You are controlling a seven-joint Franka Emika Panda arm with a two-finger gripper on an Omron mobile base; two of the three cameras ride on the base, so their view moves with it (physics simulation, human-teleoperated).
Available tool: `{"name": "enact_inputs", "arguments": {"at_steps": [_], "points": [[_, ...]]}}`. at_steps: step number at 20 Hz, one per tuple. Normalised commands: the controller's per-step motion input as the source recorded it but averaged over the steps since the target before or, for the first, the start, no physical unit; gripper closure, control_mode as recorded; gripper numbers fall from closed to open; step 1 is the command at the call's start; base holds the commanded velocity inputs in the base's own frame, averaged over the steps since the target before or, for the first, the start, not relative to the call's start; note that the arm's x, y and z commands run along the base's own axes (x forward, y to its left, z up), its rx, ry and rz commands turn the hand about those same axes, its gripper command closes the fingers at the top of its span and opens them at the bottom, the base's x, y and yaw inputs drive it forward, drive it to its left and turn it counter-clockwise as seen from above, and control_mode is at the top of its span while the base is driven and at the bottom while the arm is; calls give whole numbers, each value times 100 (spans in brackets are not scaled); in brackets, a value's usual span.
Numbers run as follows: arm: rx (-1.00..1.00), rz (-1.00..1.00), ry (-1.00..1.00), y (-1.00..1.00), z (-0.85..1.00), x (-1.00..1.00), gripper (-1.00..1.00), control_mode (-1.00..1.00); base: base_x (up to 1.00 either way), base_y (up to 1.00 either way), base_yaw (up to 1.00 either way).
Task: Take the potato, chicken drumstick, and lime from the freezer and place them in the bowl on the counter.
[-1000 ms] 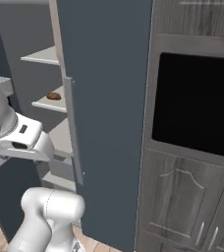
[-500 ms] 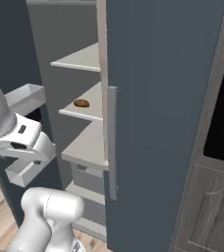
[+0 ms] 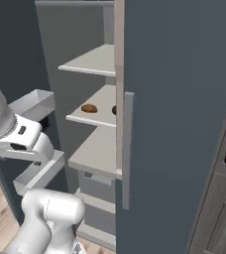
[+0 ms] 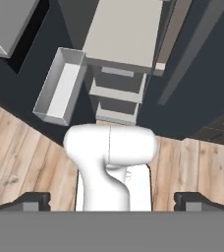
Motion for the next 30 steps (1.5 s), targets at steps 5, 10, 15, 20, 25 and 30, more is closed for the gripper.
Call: {"name": "enact_inputs", "arguments": {"at_steps": [5,10,15,20,25,30], "points": [[0,0,0,0,0,0,-100,100,40,10,-29],[0,0,0,0,0,0,-100,100,44,26,-31],[0,0,0,0,0,0,-100,100,48,32,-20],[0,0,0,0,0,0,-100,100,47,26,-13],[0,0,0,0,0,0,-100,100,52,13,-8],[0,0,0,0,0,0,-100,100,36,28,-5]]}}
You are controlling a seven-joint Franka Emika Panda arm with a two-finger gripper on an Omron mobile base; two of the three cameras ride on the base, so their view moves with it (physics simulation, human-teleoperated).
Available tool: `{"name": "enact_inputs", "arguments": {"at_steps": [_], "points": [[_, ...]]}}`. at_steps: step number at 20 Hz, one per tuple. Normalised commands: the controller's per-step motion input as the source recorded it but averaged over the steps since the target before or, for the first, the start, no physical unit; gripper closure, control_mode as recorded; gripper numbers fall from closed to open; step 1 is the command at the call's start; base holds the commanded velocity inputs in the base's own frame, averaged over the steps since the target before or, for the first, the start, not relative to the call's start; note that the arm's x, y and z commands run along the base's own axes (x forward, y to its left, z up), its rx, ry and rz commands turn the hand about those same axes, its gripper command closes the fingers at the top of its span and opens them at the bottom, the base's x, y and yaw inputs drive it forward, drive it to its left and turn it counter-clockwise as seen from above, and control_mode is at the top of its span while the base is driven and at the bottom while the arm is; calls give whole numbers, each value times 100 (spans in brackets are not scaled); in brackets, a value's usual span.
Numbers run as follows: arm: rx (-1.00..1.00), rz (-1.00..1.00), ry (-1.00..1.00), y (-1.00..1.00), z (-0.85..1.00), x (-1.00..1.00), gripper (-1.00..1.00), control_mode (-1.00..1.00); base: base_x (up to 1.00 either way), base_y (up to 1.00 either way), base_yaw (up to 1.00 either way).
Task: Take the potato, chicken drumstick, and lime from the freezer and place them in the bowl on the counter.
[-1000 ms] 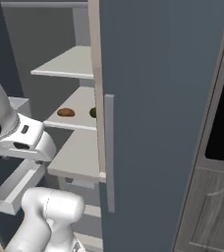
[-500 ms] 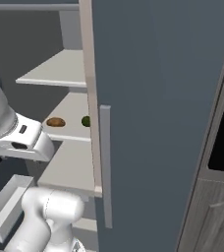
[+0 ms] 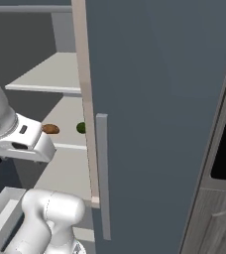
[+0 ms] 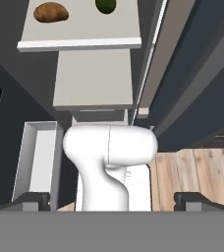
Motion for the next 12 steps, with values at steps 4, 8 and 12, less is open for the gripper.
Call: {"name": "enact_inputs", "arguments": {"at_steps": [4,8,12], "points": [[0,0,0,0,0,0,-100,100,18,39,-1],[0,0,0,0,0,0,-100,100,20,53,0],[0,0,0,0,0,0,-100,100,7,48,0]]}}
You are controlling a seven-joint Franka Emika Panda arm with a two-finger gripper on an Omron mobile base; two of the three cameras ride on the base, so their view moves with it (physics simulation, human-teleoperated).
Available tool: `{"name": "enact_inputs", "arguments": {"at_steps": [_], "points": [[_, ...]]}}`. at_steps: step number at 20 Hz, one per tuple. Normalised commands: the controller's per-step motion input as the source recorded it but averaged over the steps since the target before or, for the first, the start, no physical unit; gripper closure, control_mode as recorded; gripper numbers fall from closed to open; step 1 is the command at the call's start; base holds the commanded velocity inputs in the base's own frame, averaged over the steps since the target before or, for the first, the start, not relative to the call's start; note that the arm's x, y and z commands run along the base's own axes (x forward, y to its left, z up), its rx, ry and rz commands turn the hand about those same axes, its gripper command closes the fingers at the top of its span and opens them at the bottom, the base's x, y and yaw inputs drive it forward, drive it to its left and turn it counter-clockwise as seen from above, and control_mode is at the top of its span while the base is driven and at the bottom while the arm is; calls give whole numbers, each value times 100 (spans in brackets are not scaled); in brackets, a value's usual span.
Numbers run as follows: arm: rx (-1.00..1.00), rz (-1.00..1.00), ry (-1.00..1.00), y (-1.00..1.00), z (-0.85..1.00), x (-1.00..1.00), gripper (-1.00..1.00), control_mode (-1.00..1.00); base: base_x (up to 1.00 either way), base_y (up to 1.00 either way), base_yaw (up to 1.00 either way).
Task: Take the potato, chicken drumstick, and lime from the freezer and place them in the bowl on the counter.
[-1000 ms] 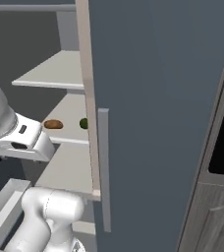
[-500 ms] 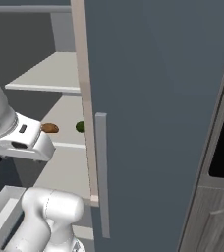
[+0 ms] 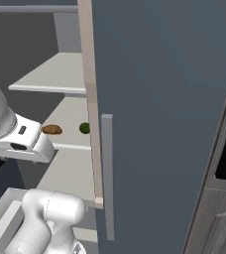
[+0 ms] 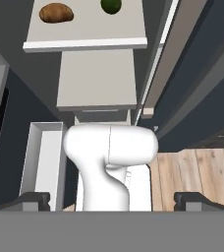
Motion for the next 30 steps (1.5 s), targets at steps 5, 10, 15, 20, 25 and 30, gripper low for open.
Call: {"name": "enact_inputs", "arguments": {"at_steps": [5,10,15,20,25,30], "points": [[0,0,0,0,0,0,-100,100,5,29,0],[0,0,0,0,0,0,-100,100,0,1,0],[0,0,0,2,0,0,-100,-100,0,0,0],[3,13,-12,0,-8,27,-100,-100,0,0,0],[7,17,-10,1,-12,74,-100,-100,0,0,0],[2,7,0,20,-11,85,-100,-100,0,0,0]]}}
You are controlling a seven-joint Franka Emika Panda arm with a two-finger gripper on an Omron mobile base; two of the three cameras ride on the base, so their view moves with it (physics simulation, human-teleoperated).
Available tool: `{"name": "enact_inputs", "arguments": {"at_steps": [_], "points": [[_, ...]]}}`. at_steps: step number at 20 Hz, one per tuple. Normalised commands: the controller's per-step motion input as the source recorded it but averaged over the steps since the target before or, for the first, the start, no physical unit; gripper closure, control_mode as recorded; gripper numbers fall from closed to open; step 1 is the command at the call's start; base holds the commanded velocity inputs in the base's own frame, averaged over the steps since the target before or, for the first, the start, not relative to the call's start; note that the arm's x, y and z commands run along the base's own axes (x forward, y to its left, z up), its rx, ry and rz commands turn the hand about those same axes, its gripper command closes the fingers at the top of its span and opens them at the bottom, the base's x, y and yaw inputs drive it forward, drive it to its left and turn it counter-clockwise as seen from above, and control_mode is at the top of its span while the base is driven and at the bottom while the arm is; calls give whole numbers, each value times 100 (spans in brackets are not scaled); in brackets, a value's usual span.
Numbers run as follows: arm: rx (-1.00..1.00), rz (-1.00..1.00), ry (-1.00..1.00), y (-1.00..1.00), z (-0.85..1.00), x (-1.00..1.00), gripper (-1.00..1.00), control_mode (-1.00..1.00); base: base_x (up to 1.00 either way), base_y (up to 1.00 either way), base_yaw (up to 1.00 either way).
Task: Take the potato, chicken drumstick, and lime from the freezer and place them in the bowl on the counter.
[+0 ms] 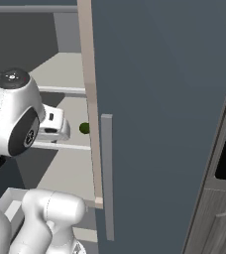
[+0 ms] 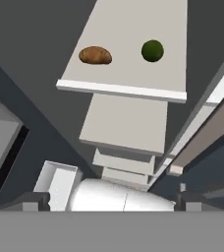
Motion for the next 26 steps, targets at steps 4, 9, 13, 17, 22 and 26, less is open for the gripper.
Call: {"name": "enact_inputs", "arguments": {"at_steps": [4,9,13,17,22,26], "points": [[0,0,0,31,-25,58,-100,-100,0,0,0],[2,0,0,16,-32,43,-100,-100,0,0,0],[3,-4,0,0,-21,49,-100,-100,0,0,0],[2,-8,0,0,-21,49,-100,-100,0,0,0],[0,-10,0,-2,-32,41,-100,-100,0,0,0],[0,-10,0,-1,-31,42,-100,-100,0,0,0]]}}
